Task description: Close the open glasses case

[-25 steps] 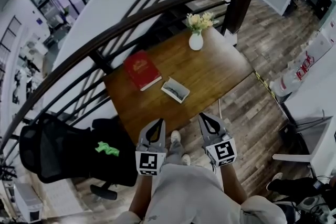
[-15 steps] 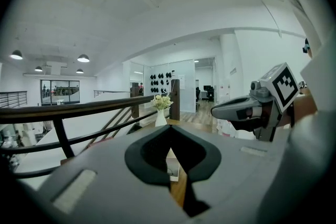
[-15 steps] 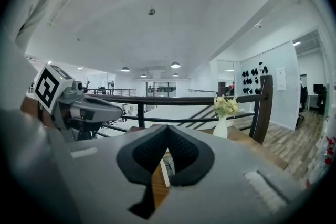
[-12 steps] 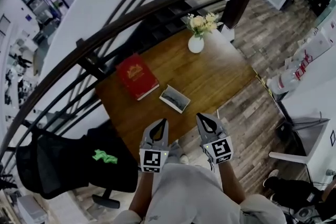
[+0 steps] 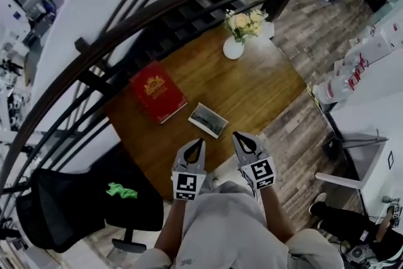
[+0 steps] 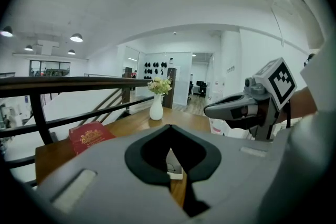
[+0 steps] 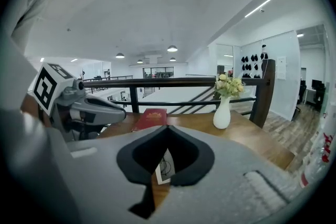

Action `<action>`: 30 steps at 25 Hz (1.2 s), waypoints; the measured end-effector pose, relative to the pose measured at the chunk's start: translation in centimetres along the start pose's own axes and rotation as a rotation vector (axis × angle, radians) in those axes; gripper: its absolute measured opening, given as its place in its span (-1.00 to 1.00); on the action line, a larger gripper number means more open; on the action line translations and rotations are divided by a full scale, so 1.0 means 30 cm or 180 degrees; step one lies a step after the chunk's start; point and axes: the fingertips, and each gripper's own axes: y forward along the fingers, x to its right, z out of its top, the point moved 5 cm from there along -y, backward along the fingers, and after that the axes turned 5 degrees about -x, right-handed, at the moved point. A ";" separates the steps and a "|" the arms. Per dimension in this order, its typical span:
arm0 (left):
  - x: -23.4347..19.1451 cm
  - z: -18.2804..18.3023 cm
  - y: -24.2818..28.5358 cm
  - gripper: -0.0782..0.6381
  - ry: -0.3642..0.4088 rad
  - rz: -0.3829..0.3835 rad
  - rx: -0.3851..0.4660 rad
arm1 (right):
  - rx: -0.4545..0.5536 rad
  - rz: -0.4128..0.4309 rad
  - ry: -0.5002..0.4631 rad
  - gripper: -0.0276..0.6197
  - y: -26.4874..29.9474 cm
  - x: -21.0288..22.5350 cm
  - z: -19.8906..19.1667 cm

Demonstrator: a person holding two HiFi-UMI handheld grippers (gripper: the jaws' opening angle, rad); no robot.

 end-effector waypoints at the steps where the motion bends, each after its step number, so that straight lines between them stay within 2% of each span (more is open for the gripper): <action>1: -0.004 -0.011 0.016 -0.73 0.0003 -0.0031 -0.0029 | -0.0031 -0.0018 0.0008 -0.91 0.013 0.006 -0.008; 8: -0.011 -0.082 0.142 -0.73 -0.0044 -0.0219 -0.0239 | -0.0232 -0.0078 0.0043 -0.91 0.117 0.059 -0.063; 14: -0.020 -0.122 0.232 -0.73 -0.0075 -0.0255 -0.0394 | -0.0438 -0.0009 0.0059 -0.91 0.191 0.101 -0.114; 30: -0.030 -0.251 0.430 -0.73 -0.0215 -0.0072 -0.0867 | -0.0807 0.0538 -0.0069 -0.91 0.361 0.179 -0.219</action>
